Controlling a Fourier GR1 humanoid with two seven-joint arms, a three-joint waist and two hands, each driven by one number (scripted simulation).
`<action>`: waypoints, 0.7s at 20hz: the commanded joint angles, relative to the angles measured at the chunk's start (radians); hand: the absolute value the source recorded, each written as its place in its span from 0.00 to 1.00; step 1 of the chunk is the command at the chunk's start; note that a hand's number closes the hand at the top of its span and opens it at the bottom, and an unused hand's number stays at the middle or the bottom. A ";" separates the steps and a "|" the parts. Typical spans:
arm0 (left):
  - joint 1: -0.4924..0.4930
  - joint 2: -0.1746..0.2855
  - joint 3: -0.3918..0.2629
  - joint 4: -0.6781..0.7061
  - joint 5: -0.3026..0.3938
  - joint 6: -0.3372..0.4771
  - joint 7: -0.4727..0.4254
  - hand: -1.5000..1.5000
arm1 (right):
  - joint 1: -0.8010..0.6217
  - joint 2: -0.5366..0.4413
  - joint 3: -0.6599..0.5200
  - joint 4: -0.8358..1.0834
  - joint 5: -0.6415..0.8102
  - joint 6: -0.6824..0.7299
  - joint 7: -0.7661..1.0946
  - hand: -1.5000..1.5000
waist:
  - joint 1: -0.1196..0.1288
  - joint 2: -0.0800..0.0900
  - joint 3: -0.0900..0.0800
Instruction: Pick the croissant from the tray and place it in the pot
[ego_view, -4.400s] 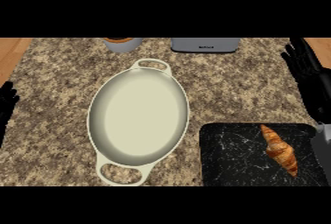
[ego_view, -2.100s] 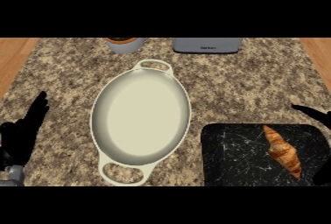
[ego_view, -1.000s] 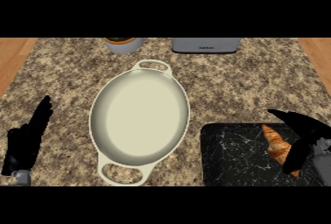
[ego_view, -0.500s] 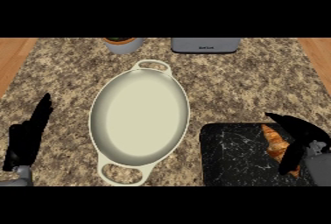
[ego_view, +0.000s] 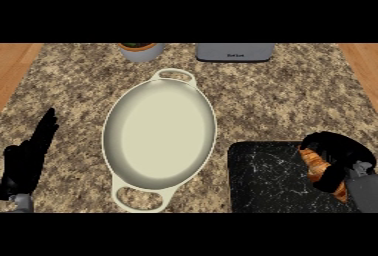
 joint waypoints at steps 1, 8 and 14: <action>0.018 0.011 0.029 -0.076 0.019 -0.042 0.074 0.50 | 0.053 -0.001 -0.021 -0.044 0.019 0.021 -0.027 1.00 | -0.003 0.004 0.006; -0.018 -0.009 -0.004 0.022 -0.009 -0.041 -0.016 0.50 | -0.044 0.424 0.351 -0.195 0.159 -0.055 0.173 1.00 | 0.049 0.000 0.001; -0.057 -0.020 -0.029 0.021 -0.011 -0.052 -0.007 0.50 | -0.164 0.499 0.651 -0.215 0.184 -0.178 0.374 1.00 | 0.108 0.001 0.003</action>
